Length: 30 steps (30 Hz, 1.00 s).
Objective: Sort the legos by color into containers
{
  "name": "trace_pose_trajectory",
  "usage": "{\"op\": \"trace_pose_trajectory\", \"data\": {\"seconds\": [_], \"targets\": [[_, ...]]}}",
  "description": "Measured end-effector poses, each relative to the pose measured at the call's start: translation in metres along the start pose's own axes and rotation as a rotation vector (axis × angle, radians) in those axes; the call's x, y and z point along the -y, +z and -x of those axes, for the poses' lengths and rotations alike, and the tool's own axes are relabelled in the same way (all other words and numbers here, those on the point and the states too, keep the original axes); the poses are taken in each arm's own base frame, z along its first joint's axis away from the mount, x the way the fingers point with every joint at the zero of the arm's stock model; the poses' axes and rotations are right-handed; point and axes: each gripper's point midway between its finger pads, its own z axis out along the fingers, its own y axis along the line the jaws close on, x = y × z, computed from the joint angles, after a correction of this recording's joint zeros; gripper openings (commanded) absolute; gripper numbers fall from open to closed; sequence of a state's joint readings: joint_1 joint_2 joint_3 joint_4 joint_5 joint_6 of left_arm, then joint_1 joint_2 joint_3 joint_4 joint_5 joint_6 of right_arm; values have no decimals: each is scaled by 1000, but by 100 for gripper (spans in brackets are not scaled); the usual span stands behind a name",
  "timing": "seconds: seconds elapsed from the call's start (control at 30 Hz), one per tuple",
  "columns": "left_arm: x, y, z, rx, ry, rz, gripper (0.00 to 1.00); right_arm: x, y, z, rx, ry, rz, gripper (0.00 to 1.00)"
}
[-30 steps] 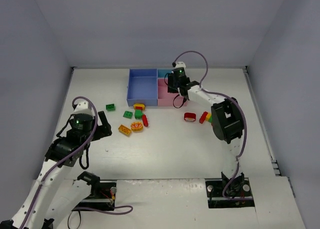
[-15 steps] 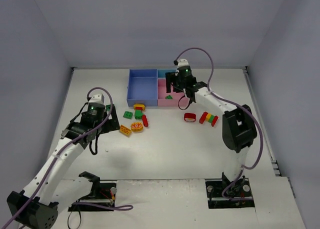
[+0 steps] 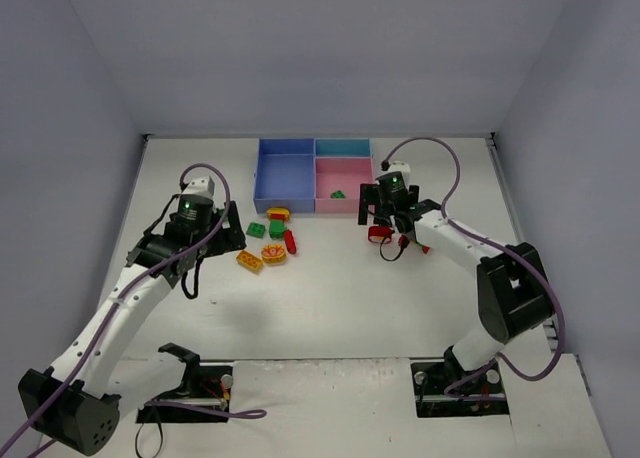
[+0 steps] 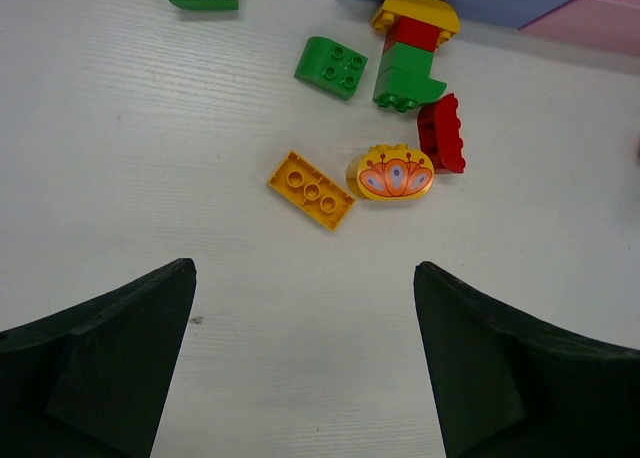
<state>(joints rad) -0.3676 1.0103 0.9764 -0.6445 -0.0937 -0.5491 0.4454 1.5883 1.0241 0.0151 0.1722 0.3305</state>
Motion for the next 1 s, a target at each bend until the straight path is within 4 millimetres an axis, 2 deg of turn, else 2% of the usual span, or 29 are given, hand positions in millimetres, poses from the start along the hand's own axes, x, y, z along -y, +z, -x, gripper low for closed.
{"op": "trace_pose_trajectory", "data": {"seconds": [0.07, 0.23, 0.37, 0.43, 0.47, 0.5, 0.57, 0.6, 0.7, 0.8, 0.9, 1.0], "targets": [[-1, -2, -1, 4, -1, -3, 83, 5, 1, -15, -38, 12, -19, 93], [-3, -7, -3, 16, -3, -8, 83, 5, 13, -31, -87, 63, -41, 91], [-5, -12, -5, 17, -3, -8, 83, 7, 27, -52, -145, 78, -68, 86], [-7, -17, -6, 23, -4, -9, 83, 9, 35, -64, -179, 85, -84, 79], [-8, -18, -6, 27, -5, -9, 83, 10, 38, -68, -190, 86, -90, 74], [-9, -20, -7, 30, -5, -7, 83, 10, 40, -72, -200, 86, -95, 59], [-12, -22, -11, 28, -5, -2, 83, 10, 41, -76, -209, 86, -98, 41], [-14, -23, -13, 25, -4, 1, 83, 8, 41, -76, -206, 85, -94, 25], [-17, -23, -18, 15, -2, 9, 83, 1, 38, -74, -190, 46, -88, 8], [-18, -23, -20, 11, -1, 12, 83, -27, 28, -68, -156, -52, -31, 5], [-18, -22, -20, 9, 0, 14, 83, -71, 14, -40, -77, -117, 94, 7], [-19, -21, -22, 5, 1, 18, 83, -107, 3, 9, 36, -131, 212, 13]]}}
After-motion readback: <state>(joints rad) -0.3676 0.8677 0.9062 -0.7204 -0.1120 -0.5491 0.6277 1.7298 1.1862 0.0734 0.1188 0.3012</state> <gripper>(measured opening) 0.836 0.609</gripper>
